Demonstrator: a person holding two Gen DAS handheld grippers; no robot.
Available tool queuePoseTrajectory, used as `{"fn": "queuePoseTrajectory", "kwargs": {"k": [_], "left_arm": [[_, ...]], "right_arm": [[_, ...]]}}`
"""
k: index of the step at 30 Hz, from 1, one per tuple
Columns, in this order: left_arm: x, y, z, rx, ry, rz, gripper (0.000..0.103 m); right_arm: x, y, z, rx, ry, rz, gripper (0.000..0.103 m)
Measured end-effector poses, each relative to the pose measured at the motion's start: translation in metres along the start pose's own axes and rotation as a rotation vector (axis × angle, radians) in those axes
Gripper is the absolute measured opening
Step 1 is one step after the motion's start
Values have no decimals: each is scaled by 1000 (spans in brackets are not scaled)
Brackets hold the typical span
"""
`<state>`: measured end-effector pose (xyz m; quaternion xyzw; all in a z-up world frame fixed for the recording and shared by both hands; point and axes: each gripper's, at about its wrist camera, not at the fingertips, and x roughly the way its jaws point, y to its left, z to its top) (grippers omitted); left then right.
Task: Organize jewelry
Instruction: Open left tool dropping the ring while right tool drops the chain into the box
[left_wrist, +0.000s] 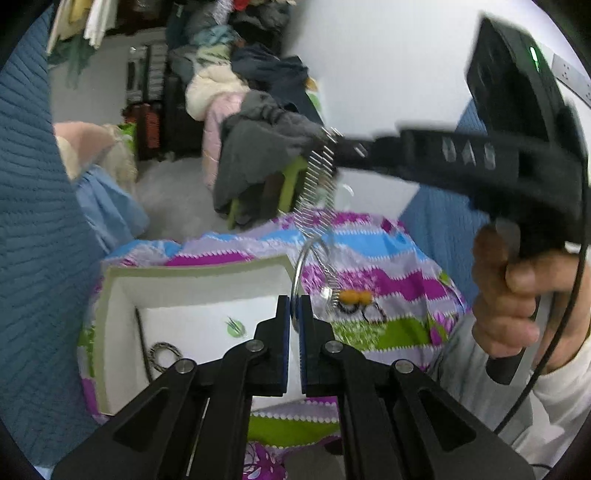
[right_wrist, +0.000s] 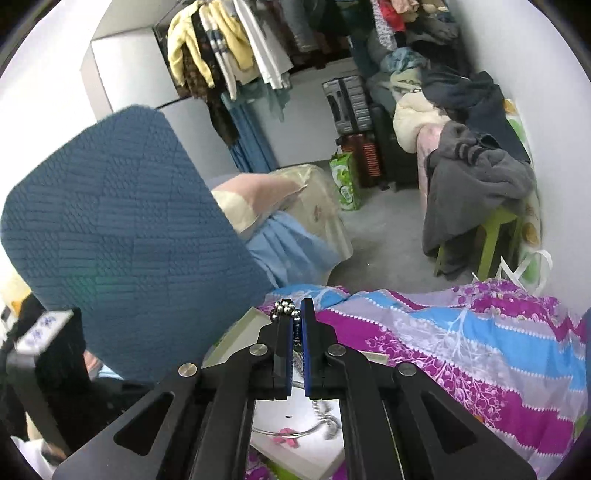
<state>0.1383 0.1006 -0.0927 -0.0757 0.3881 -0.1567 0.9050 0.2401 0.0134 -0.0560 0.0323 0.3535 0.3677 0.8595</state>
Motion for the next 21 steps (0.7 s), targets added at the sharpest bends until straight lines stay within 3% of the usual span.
{"fn": "queuePoseTrajectory", "kwargs": {"k": [5,11,15,21], "left_arm": [[11,6,-13,7,29,-16,4],[12,34,-18,-109,34,-24,7],[12,49,-18,-166,26,26,18],[17,69,-23,-229,18,100,18]], "right_arm": [[15,4,-3,6,24,-5,2],[35,3,-14,3,65,-27,2],[48,4,-23,3,88,-39,2],[67,-4,-50,27,133,-65,2]]}}
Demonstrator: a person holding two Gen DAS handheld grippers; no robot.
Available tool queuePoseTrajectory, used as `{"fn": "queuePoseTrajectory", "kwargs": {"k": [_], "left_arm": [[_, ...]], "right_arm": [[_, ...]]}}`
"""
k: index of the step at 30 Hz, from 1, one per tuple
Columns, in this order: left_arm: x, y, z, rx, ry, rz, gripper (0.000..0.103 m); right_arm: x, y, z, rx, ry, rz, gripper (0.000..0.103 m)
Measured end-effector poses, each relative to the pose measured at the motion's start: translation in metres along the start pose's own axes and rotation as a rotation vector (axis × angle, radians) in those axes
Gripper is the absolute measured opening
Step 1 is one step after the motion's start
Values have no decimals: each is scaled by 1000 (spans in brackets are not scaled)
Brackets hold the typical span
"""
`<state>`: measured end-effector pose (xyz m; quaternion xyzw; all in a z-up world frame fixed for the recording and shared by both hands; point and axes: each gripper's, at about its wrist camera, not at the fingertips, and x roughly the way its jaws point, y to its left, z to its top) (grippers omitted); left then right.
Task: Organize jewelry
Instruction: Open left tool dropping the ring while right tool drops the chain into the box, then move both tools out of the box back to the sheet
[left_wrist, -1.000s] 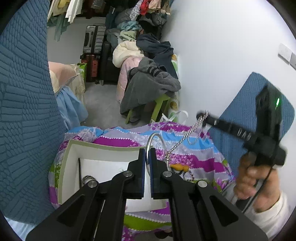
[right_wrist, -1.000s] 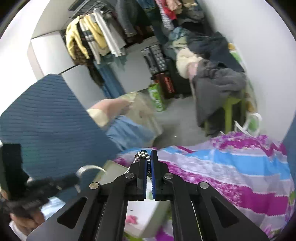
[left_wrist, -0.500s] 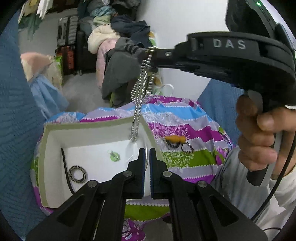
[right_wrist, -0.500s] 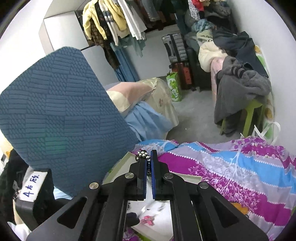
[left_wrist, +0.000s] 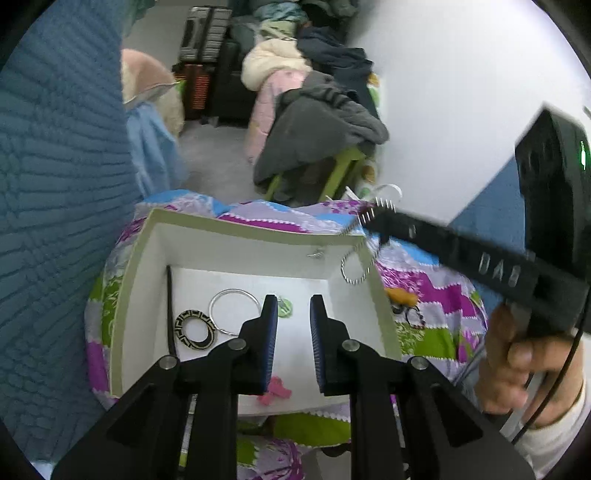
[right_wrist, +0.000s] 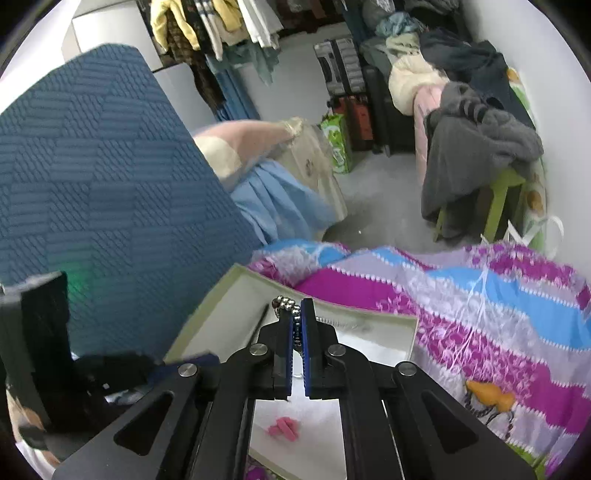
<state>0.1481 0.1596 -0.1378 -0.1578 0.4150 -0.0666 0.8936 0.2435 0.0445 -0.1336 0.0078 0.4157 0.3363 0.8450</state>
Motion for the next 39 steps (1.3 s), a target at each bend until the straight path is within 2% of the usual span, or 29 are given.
{"fn": "queuePoseTrajectory", "kwargs": {"k": [8,12,14,16,18,23,29,39], "left_arm": [[12,12,-11,-40,13,43,18],[14,11,-14,-43,19,54,18],[14,8,-13,-41,21,62,18],[13,6,-11,-49,22,65,23],[11,3,-10,-56,13,66,37],[3,-16,-3,-37,-20,62,38],[5,-54,7,-4,-46,28,38],[28,-115,6,36,-36,-28,38]], "right_arm": [[26,-18,-41,38,78,-44,2],[33,-22,-53,31,121,-29,5],[29,-23,-53,29,119,-19,15],[20,-23,-51,21,100,-19,36],[8,-23,-48,6,70,-29,42],[-26,-28,-40,-12,8,-37,42],[-67,-46,-38,-26,-61,-91,42],[-109,-91,-57,-3,-99,-177,42]]}}
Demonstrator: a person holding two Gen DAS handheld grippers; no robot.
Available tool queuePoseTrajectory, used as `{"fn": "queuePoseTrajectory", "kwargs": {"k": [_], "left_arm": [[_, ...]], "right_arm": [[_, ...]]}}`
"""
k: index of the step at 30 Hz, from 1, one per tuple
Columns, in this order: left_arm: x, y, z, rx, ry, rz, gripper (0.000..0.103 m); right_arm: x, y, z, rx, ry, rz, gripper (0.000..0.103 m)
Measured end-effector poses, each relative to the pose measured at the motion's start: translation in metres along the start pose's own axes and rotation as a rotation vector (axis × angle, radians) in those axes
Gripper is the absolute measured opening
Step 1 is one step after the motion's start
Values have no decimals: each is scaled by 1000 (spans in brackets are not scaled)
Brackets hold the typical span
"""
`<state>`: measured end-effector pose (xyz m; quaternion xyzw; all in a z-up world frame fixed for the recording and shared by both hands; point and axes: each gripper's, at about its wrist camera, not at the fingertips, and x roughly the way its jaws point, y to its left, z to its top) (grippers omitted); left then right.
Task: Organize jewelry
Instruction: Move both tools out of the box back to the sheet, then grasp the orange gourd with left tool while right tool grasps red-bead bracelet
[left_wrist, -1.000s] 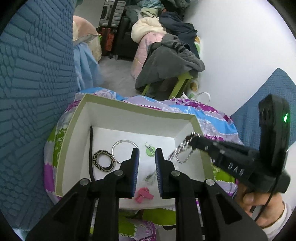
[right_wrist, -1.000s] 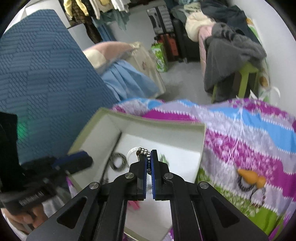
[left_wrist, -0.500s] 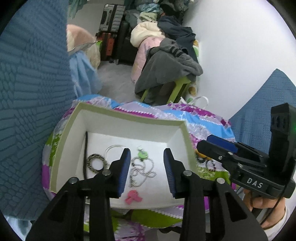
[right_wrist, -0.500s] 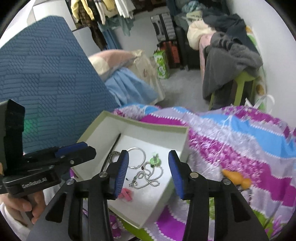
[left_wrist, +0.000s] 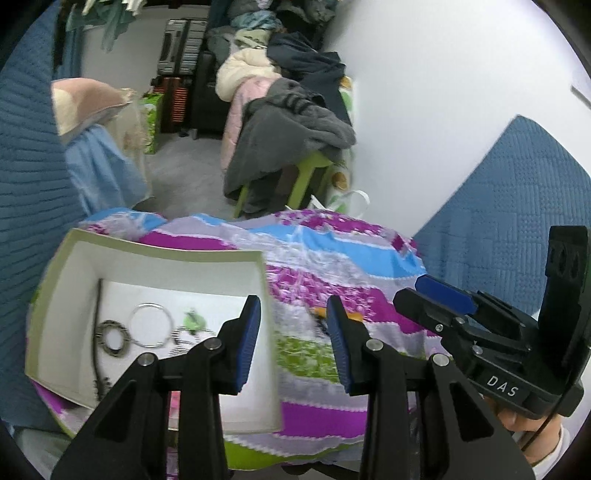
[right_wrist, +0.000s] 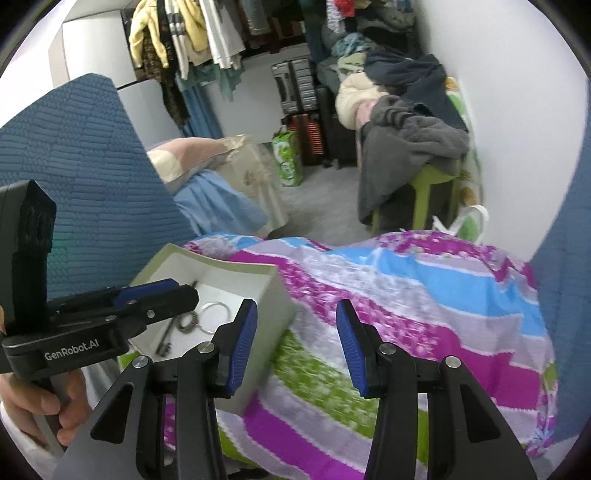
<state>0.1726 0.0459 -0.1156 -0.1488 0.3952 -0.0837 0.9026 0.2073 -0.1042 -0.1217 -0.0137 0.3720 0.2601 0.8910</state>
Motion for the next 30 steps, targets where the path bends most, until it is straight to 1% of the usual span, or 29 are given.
{"fn": "queuePoseTrajectory", "kwargs": {"k": [6,18,30], "left_arm": [[22,-22,-5,6,40,-15,38],[80,-52,-16,-1,149,-30,38],[141,-53,-27,-41,259,-24,38]], "right_arm": [[-3,-33,-15,42,11,-48,42],[19,-83,-52,126,84,-85,42],[59,-119,-83,178,197,-89,42]]}}
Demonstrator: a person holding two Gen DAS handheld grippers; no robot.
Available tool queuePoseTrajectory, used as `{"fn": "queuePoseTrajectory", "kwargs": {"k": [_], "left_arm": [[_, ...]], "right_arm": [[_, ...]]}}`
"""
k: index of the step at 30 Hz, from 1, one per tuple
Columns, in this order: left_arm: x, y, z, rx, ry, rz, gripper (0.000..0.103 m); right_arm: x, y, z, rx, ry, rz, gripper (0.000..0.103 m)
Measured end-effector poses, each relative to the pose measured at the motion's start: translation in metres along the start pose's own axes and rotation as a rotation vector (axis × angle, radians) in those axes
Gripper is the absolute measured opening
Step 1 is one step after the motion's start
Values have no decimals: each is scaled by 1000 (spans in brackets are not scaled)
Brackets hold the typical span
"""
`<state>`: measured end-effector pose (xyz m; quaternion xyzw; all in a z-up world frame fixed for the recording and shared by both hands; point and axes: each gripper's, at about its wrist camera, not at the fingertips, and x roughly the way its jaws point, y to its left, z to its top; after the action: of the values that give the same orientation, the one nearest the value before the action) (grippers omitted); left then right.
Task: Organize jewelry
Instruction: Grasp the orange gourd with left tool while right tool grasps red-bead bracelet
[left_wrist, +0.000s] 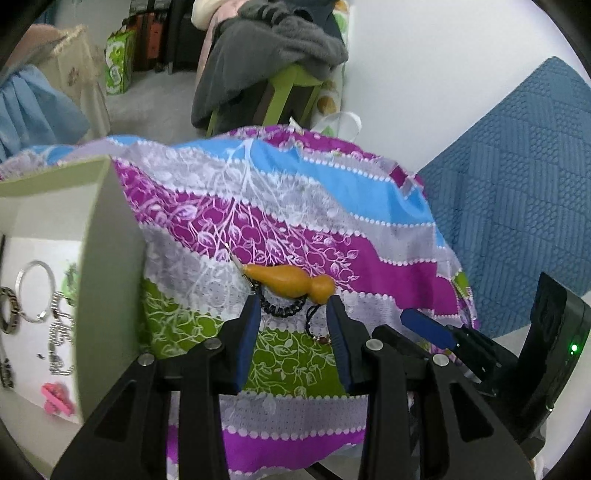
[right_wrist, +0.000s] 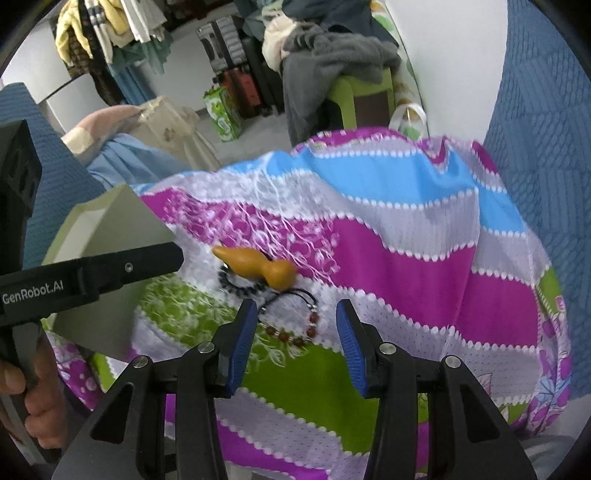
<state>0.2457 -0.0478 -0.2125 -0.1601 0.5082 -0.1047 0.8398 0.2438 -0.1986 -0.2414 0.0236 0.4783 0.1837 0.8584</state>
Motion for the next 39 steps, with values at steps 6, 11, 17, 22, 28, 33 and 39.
{"fn": "queuePoseTrajectory", "kwargs": {"k": [6,11,17,22,28,33,39], "left_arm": [[31,7,-1,-33,54,6,38],[47,10,1,-20,77,23,38],[58,-2,6,98,113,60,38],[59,-14,14,204,128,109,41],[58,-25,27,296,152,127,53],[66,-33,35,390,190,161,63],[85,-42,36,520,280,167,64]], "right_arm": [[21,-12,-6,12,55,-5,42],[33,-16,-12,-9,85,-14,41],[42,-12,-11,-62,80,-1,34],[48,0,-10,-147,72,-47,34],[48,12,-18,-251,68,-102,7],[44,4,-19,-193,88,-66,6],[30,-9,-22,-127,79,-53,6]]}}
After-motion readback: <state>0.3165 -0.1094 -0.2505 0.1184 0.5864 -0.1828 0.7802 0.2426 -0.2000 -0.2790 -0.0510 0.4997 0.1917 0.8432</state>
